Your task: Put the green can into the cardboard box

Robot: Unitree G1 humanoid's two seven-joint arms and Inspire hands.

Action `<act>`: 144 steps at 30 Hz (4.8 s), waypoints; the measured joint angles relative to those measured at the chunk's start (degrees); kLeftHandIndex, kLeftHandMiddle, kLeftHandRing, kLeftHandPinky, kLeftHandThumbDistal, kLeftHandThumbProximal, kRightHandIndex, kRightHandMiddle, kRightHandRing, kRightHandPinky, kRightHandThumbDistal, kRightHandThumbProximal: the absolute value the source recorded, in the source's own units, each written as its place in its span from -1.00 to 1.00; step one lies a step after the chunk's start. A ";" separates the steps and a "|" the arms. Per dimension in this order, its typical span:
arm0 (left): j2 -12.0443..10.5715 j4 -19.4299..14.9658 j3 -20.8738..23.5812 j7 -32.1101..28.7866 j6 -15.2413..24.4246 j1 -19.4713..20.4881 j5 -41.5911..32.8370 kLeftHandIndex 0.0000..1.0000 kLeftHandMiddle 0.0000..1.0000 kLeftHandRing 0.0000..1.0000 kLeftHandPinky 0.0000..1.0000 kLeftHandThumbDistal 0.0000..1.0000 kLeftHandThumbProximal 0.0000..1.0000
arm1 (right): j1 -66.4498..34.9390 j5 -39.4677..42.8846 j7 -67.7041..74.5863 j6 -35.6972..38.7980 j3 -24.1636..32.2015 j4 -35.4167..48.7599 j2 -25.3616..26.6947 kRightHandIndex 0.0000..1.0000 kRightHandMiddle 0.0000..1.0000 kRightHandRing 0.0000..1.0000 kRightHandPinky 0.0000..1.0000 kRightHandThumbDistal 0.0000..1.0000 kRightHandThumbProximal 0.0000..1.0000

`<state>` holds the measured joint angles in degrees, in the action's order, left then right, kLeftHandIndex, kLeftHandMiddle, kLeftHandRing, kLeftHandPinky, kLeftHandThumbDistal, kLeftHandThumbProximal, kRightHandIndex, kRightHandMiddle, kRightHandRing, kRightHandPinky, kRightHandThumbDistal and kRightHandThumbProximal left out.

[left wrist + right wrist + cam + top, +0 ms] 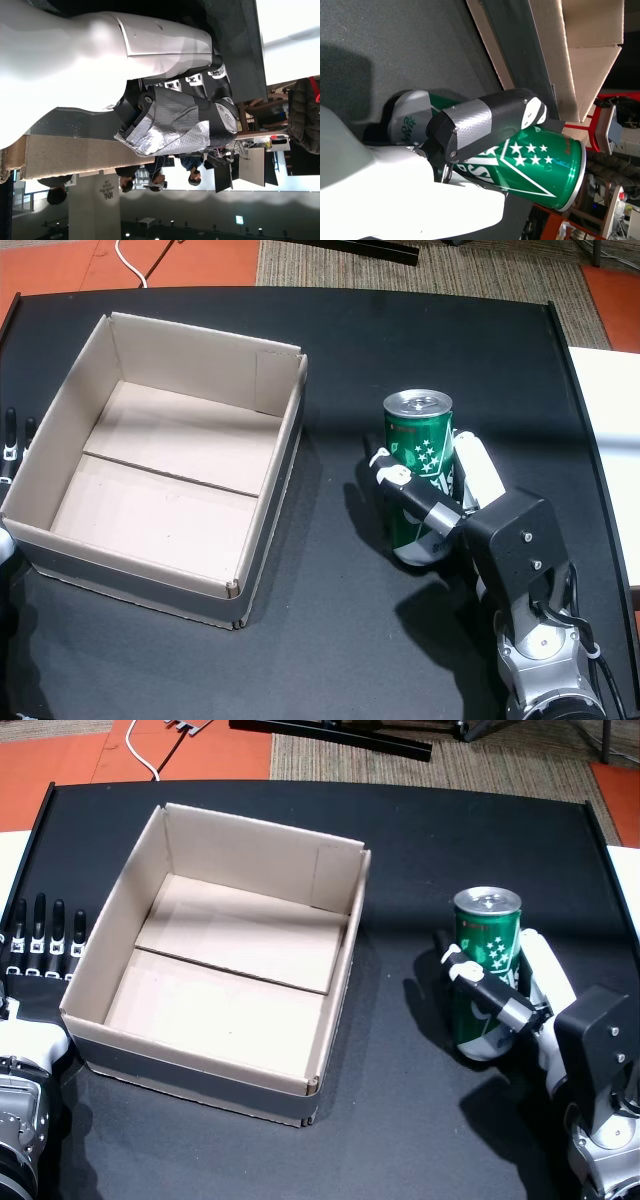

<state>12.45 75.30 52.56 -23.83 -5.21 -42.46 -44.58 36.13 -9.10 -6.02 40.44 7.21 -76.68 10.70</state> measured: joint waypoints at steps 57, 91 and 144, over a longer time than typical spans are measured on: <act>-1.68 -0.02 -0.10 1.13 1.59 -1.11 -0.02 0.00 0.05 0.28 0.60 -1.00 0.10 | 36.70 -38.38 76.32 6.33 -30.88 3.66 6.51 -1.00 -0.99 -0.79 -0.83 -0.93 0.17; -3.32 -0.28 0.96 2.29 2.81 -1.84 -0.23 0.03 0.09 0.32 0.47 -1.00 -0.17 | 42.44 -42.02 34.69 -2.64 -45.35 -0.94 -12.92 -1.00 -1.00 -0.80 -0.38 -0.74 -0.15; -5.12 -0.44 1.71 0.82 3.09 -1.73 -0.49 0.20 0.13 0.34 0.58 -1.00 0.11 | 34.01 -32.74 -8.85 -27.95 -37.63 -3.00 -15.73 -0.76 -0.68 -0.52 -0.20 -0.61 0.06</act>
<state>7.33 74.87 54.26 -23.01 -2.12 -44.19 -45.08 70.14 -41.83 -14.87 12.50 -30.42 -79.68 -5.02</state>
